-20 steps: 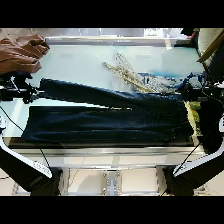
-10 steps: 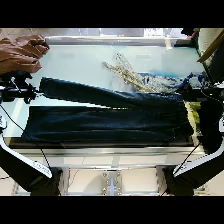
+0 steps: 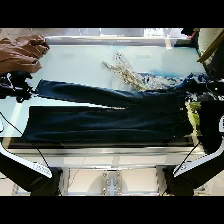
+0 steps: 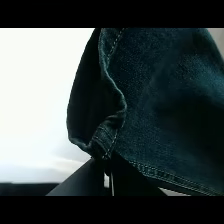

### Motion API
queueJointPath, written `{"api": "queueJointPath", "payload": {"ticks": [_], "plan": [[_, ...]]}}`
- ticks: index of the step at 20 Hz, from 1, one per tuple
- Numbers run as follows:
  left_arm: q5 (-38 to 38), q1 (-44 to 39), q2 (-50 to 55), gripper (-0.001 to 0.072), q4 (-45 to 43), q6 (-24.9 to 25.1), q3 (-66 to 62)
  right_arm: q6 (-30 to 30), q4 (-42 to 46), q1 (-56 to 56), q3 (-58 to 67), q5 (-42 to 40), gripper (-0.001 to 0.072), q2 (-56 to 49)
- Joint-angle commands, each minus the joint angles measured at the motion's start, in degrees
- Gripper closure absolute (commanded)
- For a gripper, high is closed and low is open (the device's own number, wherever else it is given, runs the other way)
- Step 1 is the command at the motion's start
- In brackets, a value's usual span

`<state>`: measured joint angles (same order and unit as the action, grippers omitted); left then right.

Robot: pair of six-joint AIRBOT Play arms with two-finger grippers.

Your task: Fold the clothes and pants, and hang the long-sleeved shirts on hangers.

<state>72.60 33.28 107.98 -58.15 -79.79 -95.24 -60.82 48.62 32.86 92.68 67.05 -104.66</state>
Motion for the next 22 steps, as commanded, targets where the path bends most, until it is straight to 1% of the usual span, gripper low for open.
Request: {"api": "queueJointPath", "payload": {"ticks": [1,4,6,9,10,12,13,14,15,18,20,22], "plan": [[4.15,-0.2,-4.72,0.069,-15.61,-4.87,0.09,-0.15,0.35,-1.25,3.5,-6.25,0.0661,-0.09],[5.4,-0.2,-4.87,0.069,-15.61,-4.9,1.33,-0.24,1.84,-2.47,3.34,-7.67,0.0661,-1.84],[4.74,-0.22,-4.85,0.069,-16.44,-4.92,5.27,-3.28,2.82,-2.91,3.34,-8.68,0.0661,-4.15],[0.87,-0.22,-4.85,0.069,-17.2,-4.92,12.07,-3.65,2.84,-4.59,3.34,-9.38,0.066,-7.32],[-0.7,-0.42,-4.85,0.0689,-17.09,-4.92,13.62,-3.65,2.91,-5.4,3.37,-10.45,0.0661,-7.93],[-1.4,-0.44,-4.74,0.0678,-16.57,-4.92,14.38,-3.67,2.8,-6.8,3.43,-13.09,0.0658,-8.28],[-1.42,-0.44,-4.9,0.0656,-16.15,-4.9,14.38,-3.76,2.51,-6.95,4.15,-13.0,0.0523,-8.28],[-1.51,-0.44,-5.29,0.0347,-15.78,-4.85,14.36,-4.74,2.49,-6.93,5.09,-12.28,0.0368,-8.13],[-1.73,-0.37,-5.79,0.0004,-15.74,-4.9,14.16,-4.9,2.64,-6.54,6.47,-10.8,0.0356,-7.67],[-3.67,-0.31,-7.91,0.0014,-14.91,-4.9,11.78,-5.38,4.17,-4.07,10.88,-3.32,0.0359,-5.18],[-7.69,-0.33,-9.81,0.0014,-11.67,-4.87,9.55,-6.05,8.59,-1.55,11.37,5.64,0.0359,-2.67],[-9.01,-0.31,-12.13,0.0014,-11.02,-4.85,9.14,-6.21,14.75,1.29,10.21,16.28,0.0359,-0.79]]}}
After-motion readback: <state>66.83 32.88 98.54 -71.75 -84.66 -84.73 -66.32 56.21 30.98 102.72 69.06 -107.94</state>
